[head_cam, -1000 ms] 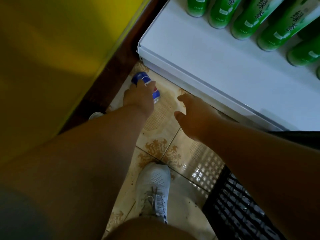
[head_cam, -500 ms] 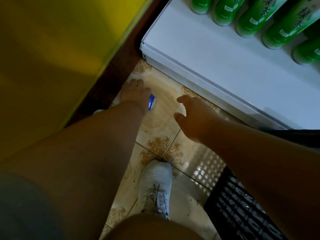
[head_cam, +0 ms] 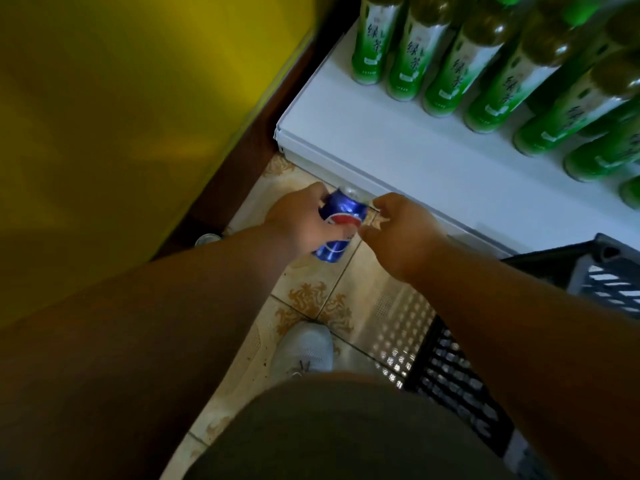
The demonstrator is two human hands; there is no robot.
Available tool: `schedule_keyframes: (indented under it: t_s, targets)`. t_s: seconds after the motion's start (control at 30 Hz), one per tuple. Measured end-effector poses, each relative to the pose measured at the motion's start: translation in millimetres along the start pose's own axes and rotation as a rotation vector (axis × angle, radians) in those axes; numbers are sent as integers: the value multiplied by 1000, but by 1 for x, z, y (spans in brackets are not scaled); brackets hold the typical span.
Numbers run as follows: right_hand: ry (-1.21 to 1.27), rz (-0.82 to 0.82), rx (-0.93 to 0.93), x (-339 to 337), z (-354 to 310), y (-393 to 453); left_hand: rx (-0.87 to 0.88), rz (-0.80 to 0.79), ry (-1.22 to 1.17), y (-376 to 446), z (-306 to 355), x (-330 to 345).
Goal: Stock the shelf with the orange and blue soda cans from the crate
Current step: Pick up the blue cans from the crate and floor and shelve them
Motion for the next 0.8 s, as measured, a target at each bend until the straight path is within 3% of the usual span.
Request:
schedule_keyframes:
  t_s: [0.1, 0.2, 0.47, 0.8]
  targets:
    - [261, 116, 99, -22, -3, -25, 22, 72, -253, -29, 50, -13]
    - [471, 174, 129, -47, -7, -61, 71, 137, -354, -64, 95, -28]
    - [646, 340, -84, -119, -16, -183, 235, 112, -481, -161, 187, -59]
    - [643, 554, -270, -198, -2, -304, 457, 85, -495, -254, 298, -74]
Point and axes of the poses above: each hand's wrist, its own y-axis towards the middle knuckle, its own x-axis out of the palm, z = x × y, the point moved 2 cm from there along y, towards the middle knuckle
